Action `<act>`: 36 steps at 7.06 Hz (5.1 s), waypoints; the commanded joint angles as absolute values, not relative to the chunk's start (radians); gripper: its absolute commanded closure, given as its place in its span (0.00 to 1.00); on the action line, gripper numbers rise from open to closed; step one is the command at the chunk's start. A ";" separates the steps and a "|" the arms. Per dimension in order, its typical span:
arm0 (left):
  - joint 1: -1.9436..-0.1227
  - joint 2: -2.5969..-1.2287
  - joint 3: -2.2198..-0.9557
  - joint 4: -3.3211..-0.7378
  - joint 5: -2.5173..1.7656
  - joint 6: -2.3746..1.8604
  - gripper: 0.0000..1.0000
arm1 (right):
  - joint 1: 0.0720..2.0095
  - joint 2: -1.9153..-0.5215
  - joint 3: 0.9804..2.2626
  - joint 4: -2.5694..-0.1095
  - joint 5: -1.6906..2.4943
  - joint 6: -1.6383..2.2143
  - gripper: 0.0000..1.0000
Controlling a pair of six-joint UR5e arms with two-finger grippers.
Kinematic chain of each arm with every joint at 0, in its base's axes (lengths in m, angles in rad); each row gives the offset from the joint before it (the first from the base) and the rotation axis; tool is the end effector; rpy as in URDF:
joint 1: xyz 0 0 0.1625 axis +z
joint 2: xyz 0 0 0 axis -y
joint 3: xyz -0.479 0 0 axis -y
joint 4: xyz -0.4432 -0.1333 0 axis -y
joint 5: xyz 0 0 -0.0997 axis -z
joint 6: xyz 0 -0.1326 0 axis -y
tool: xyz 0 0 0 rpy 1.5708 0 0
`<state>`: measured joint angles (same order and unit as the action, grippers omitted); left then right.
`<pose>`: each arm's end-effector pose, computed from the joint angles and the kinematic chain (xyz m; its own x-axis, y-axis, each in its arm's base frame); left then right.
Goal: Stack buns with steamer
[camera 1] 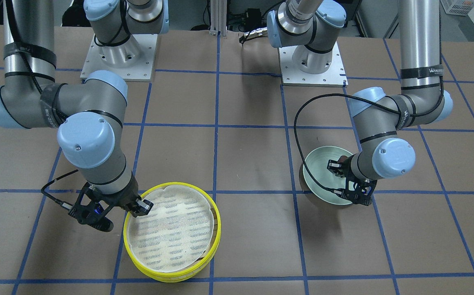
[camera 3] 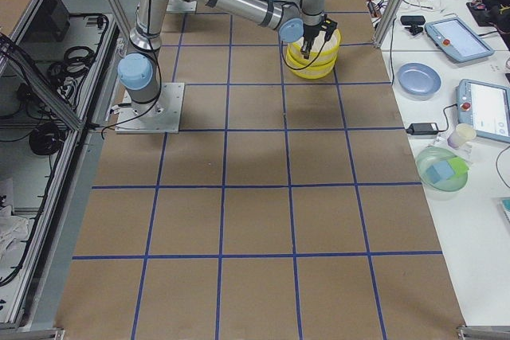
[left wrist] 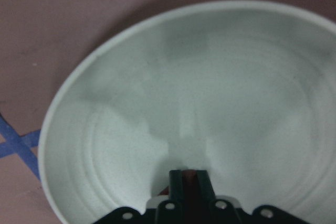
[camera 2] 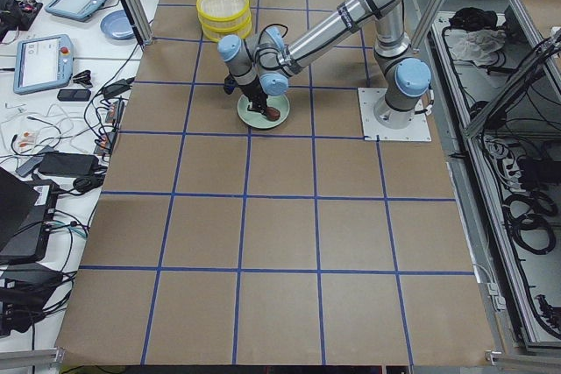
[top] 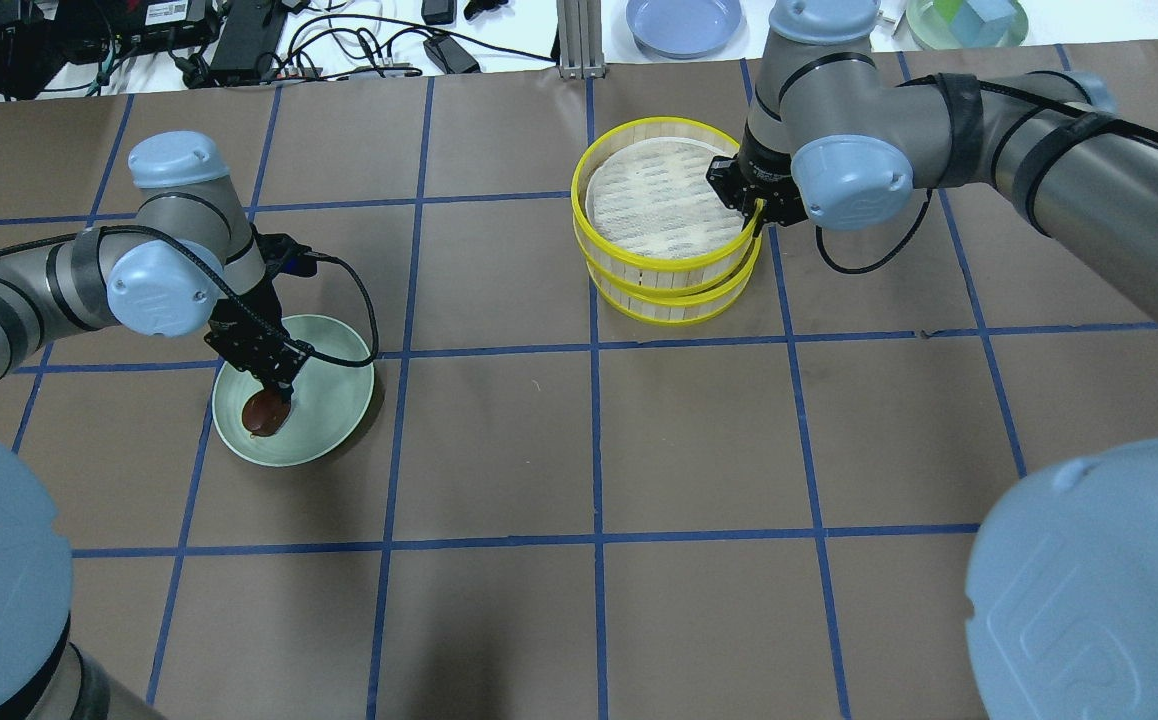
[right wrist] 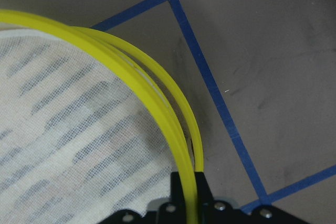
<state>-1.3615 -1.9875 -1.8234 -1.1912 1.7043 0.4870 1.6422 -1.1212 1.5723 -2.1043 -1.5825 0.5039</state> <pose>0.0114 -0.6104 0.1711 -0.9569 0.2896 0.0210 0.2814 0.9074 0.3122 0.1826 -0.7061 0.2767 -0.9078 0.4184 -0.0295 0.4194 0.9045 -0.0777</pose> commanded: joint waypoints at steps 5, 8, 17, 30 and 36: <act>-1.376 -1.954 -1.652 -1.189 1.546 0.278 1.00 | 1.635 -1.120 1.575 -2.105 -1.614 0.456 1.00; -1.420 -1.948 -1.600 -1.180 1.545 0.162 1.00 | 1.635 -1.117 1.575 -2.108 -1.614 0.454 1.00; -1.670 -2.041 -1.499 -0.769 0.982 -0.774 1.00 | 1.632 -1.130 1.577 -2.109 -1.611 0.440 0.00; -1.659 -1.864 -1.485 -1.234 1.466 -0.009 0.00 | 1.618 -1.630 1.560 -1.693 -1.621 -0.035 0.00; -1.523 -1.570 -1.525 -1.647 1.605 0.137 0.00 | 1.621 -1.626 1.537 -1.599 -1.587 -0.035 0.00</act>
